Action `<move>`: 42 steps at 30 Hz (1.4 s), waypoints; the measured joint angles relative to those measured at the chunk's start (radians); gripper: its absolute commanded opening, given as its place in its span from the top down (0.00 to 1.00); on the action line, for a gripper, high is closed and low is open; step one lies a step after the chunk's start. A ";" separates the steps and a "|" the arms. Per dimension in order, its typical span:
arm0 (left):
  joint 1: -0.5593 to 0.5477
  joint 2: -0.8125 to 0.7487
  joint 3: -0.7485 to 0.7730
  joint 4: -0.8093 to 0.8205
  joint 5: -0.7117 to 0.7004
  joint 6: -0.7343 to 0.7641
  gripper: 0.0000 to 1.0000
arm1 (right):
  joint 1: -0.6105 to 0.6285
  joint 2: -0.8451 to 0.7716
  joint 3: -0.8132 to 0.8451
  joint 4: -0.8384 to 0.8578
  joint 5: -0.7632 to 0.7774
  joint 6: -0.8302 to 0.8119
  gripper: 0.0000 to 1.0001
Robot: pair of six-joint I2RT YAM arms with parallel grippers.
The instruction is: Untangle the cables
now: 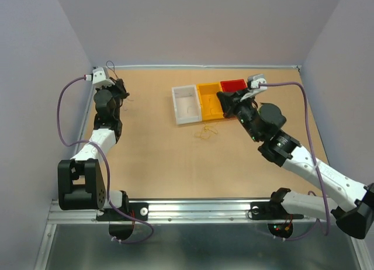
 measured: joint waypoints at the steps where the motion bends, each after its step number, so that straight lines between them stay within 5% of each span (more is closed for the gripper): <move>1: 0.000 -0.003 0.000 0.002 0.004 0.000 1.00 | 0.000 0.041 0.032 -0.003 -0.010 -0.003 1.00; 11: 0.000 -0.012 0.000 0.015 0.099 0.019 1.00 | 0.000 0.307 0.340 -0.038 -0.065 -0.018 1.00; 20: -0.002 -0.012 0.000 0.020 0.355 0.098 0.99 | 0.000 0.431 0.512 -0.053 -0.055 -0.037 0.99; 36: -0.002 -0.012 0.000 0.021 0.446 0.126 0.98 | -0.002 0.597 0.888 -0.069 -0.107 -0.038 0.99; 42: -0.001 -0.012 0.000 0.021 0.453 0.131 0.98 | -0.002 0.586 0.906 -0.061 -0.121 -0.032 0.99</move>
